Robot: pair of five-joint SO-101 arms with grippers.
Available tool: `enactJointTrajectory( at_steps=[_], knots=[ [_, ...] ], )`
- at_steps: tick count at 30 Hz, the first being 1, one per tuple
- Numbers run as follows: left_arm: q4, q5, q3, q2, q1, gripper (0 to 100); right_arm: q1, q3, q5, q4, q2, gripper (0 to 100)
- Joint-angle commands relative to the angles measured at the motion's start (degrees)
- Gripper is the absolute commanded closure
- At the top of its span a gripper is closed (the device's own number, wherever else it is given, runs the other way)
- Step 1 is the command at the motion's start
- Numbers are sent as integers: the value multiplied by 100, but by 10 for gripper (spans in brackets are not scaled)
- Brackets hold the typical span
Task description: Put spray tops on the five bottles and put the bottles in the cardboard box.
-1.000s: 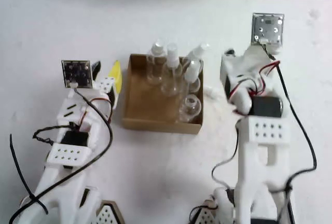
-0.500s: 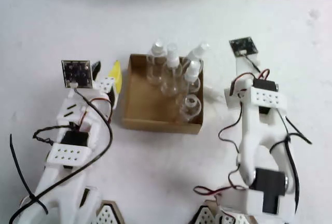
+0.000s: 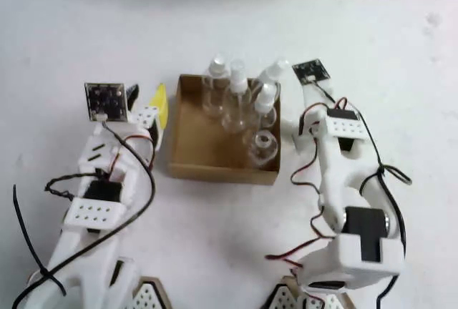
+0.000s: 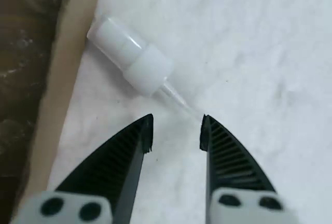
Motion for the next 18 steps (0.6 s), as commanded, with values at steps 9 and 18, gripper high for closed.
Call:
enactJointTrajectory(
  at_steps=[9,18],
  knots=[
    [-149,-79,-26,-171,13,839,268,-299,53,-945,321,983],
    [-149,-79,-26,-171,13,839,848,-308,105,-936,295,982]
  ],
)
